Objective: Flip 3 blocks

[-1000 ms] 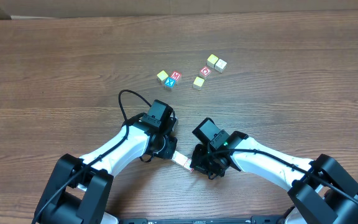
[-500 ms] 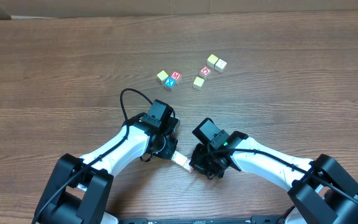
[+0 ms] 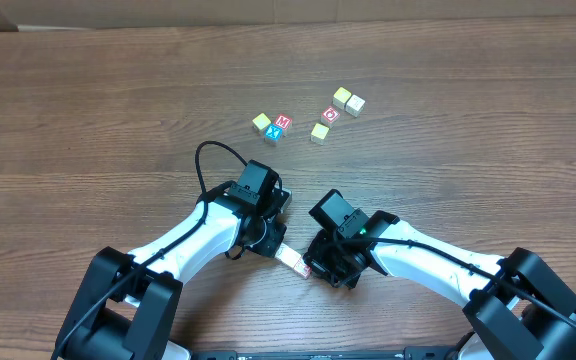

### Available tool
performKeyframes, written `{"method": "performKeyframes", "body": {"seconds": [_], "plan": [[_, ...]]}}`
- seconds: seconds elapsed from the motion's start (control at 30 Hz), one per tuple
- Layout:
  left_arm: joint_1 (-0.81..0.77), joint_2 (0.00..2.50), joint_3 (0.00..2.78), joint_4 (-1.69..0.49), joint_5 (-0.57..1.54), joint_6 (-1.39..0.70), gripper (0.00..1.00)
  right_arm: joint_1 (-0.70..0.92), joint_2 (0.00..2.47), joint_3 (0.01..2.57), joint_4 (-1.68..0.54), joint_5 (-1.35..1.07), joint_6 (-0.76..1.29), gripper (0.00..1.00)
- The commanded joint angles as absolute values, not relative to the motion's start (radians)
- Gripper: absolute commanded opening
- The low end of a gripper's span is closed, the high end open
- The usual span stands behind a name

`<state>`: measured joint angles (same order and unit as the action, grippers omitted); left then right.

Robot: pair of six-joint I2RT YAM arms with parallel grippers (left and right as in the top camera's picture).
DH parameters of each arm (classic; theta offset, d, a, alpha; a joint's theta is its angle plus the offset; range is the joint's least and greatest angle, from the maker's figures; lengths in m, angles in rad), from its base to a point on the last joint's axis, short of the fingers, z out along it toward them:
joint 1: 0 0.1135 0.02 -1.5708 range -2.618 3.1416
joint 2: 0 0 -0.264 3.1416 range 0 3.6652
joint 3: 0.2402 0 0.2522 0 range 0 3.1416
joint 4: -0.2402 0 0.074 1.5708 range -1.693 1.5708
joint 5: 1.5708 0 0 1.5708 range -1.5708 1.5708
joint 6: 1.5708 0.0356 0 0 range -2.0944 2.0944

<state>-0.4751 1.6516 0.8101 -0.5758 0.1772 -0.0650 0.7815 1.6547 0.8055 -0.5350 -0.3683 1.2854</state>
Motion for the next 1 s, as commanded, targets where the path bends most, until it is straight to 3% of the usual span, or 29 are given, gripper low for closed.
{"method": "performKeyframes", "body": {"seconds": [0.0,0.97], "plan": [[-0.485,1.734,0.76,-0.563,0.123,-0.023,0.04,0.792,1.658,0.815,-0.502,-0.391,1.327,0.04],[-0.485,1.734,0.76,-0.545,0.07,-0.028,0.04,0.792,1.663,0.812,-0.502,-0.378,1.367,0.04]]}}
